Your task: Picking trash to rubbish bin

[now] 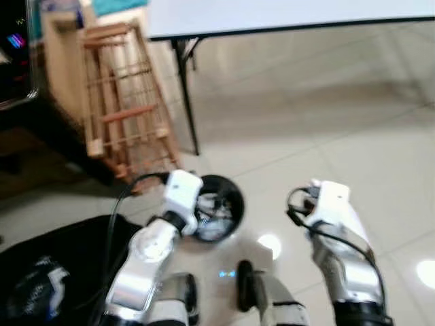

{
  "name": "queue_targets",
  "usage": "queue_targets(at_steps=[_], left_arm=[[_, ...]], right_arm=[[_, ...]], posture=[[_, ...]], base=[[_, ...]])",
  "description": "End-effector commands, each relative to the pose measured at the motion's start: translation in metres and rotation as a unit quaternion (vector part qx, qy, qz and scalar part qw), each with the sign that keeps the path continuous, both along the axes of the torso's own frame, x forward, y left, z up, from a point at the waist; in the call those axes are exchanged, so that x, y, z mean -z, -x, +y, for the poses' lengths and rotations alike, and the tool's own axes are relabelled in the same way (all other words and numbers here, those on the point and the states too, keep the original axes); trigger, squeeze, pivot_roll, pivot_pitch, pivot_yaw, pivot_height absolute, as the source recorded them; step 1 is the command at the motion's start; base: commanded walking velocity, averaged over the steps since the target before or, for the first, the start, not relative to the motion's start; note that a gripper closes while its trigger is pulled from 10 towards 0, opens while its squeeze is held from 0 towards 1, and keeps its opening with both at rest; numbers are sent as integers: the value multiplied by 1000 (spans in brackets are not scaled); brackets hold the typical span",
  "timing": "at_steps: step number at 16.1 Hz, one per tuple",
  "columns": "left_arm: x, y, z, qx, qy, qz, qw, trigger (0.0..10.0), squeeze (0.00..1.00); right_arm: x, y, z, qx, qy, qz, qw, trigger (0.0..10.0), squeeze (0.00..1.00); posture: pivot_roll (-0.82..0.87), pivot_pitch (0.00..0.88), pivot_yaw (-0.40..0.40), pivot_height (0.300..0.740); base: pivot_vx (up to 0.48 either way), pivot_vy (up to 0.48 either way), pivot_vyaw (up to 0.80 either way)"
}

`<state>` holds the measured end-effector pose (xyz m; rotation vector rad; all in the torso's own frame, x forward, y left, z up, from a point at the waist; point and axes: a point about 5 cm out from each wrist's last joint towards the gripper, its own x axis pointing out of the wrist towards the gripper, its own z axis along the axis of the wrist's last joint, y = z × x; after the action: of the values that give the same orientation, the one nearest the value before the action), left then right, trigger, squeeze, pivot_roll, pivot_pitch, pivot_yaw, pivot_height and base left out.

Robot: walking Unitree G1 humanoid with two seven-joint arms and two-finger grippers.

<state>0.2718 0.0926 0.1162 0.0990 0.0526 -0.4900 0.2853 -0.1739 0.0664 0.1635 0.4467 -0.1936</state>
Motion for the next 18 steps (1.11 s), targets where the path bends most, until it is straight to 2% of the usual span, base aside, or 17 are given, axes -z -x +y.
queue_targets(at_steps=[1, 2, 8, 11, 18], left_arm=[[9, 3, 8, -12, -9, 19, 1000, 10000, 0], [9, 3, 8, -12, -10, 19, 1000, 10000, 0], [10, 3, 9, -17, -6, 22, 1000, 10000, 0], [12, 2, 10, -23, -21, 22, 999, 10000, 0], [12, 2, 11, -15, -28, 18, 999, 10000, 0]], right_arm=[[8, 5, 4, -2, -10, 18, 1000, 10000, 0], [8, 5, 4, -2, -9, 18, 1000, 10000, 0], [8, 5, 4, -7, -7, 16, 1000, 10000, 0], [6, 5, 7, -21, -2, 10, 1000, 10000, 0], [7, 5, 8, -21, -2, 11, 1000, 10000, 0]], posture=[[-21, 347, 56, 740], [-21, 347, 56, 740], [-21, 349, 56, 740], [-22, 349, 57, 740], [-19, 349, 61, 740]], base=[[0, -442, 0], [0, -424, 0], [0, 0, 0], [0, 0, 0], [0, 0, 800]])
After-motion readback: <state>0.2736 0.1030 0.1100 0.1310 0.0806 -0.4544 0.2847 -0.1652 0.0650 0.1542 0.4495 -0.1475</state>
